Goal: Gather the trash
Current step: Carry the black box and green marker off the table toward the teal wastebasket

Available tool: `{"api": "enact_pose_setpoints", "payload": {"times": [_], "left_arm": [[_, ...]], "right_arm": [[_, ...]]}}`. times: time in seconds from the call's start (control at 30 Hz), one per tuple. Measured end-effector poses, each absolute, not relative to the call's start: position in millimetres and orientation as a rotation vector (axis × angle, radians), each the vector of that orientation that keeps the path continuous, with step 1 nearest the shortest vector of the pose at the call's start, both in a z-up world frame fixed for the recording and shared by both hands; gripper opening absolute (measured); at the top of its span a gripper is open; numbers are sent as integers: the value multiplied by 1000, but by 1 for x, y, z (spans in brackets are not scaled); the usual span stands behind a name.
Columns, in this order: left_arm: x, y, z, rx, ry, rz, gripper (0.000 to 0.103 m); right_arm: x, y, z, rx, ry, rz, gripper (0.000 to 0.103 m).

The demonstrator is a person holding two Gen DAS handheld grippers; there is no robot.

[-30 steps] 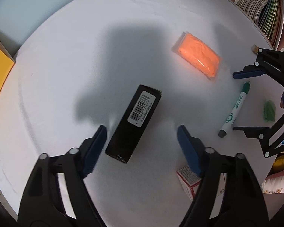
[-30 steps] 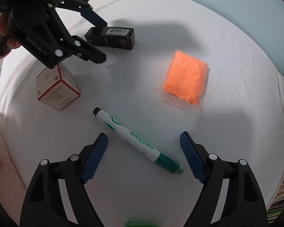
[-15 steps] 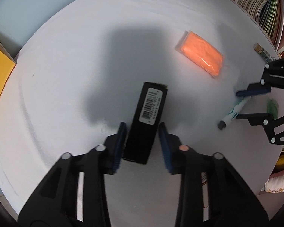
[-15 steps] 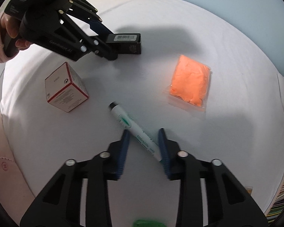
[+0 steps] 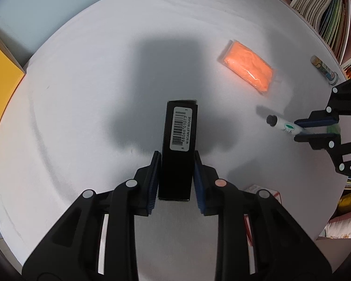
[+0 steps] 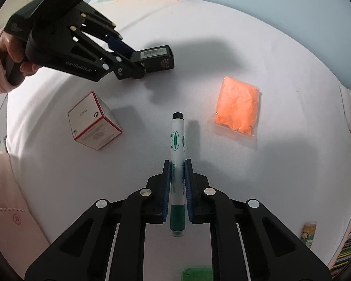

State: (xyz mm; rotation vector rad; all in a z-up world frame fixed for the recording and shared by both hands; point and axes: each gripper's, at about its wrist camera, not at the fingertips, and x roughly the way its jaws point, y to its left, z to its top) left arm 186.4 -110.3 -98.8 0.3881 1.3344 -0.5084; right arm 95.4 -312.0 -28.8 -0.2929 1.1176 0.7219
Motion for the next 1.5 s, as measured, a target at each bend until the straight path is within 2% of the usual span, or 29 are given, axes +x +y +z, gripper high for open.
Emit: {"api": "enact_pose_setpoints", "payload": {"times": [0.23, 0.7, 0.93, 1.17, 1.5], "left_arm": [[180, -94, -88, 399, 1316, -508, 25], [138, -141, -80, 429, 1265, -545, 25], [117, -149, -49, 445, 1228, -603, 25], [83, -176, -31, 505, 1194, -683, 25], [26, -213, -36, 591, 1186, -830, 25]], "right_arm": [[81, -315, -14, -280, 1098, 706, 13], [55, -341, 0, -241, 1071, 647, 13], [35, -354, 10, -186, 1058, 590, 13], [-2, -372, 6, -130, 1055, 499, 13], [-67, -402, -1, -20, 1080, 346, 13]]}}
